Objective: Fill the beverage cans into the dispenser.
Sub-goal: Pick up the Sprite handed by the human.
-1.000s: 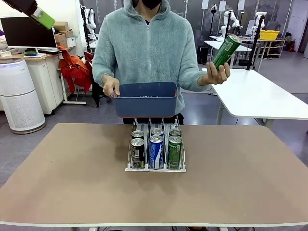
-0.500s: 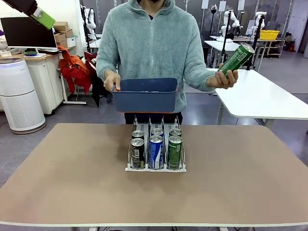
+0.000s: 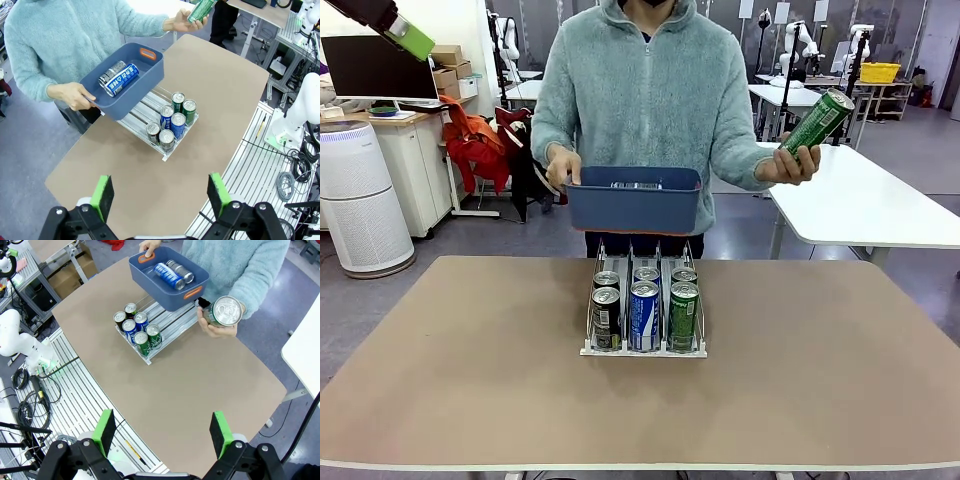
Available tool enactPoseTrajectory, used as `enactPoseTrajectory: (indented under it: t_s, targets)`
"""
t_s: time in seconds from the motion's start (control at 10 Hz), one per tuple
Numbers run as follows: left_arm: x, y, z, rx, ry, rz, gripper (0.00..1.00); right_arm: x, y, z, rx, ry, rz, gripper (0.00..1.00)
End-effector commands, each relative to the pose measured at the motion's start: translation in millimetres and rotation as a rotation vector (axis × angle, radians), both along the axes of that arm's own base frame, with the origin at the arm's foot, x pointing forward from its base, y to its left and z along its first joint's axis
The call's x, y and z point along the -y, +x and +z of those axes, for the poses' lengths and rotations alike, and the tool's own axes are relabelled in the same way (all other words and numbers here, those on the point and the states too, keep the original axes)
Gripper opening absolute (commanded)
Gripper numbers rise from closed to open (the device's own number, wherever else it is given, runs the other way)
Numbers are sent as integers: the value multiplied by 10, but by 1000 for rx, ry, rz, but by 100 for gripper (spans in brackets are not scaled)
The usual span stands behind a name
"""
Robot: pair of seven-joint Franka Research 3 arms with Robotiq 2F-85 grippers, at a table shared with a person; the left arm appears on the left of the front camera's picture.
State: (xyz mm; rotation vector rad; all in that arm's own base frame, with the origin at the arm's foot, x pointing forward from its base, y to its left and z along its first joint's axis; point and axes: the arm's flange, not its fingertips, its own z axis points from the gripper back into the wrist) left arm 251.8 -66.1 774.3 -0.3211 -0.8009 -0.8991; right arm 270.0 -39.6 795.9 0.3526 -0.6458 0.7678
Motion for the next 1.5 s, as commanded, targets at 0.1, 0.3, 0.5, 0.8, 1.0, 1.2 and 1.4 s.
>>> enactPoseTrajectory:
  t_s: [0.1, 0.3, 0.5, 0.8, 1.0, 1.2, 1.4]
  targets:
    - [-5, 6, -29, 4, 9, -2, 100, -9, 264, -7, -5, -50, -4, 100]
    - [-5, 6, -29, 4, 9, -2, 100, -102, 543, -115, 0, -76, -26, 100]
    - [-5, 6, -29, 4, 9, -2, 100, -175, 771, -146, -25, -91, -45, 100]
    - [-5, 6, -29, 4, 9, -2, 100, -322, 1163, -299, -66, -129, -55, 100]
    - [-5, 6, -29, 4, 9, -2, 100, -442, 1417, -419, -114, -116, -61, 100]
    - [-5, 6, -29, 4, 9, -2, 100, -546, 1606, -533, -143, -121, -59, 100]
    - [-5, 6, -29, 4, 9, -2, 100, -620, 1691, -573, -150, -99, -52, 100]
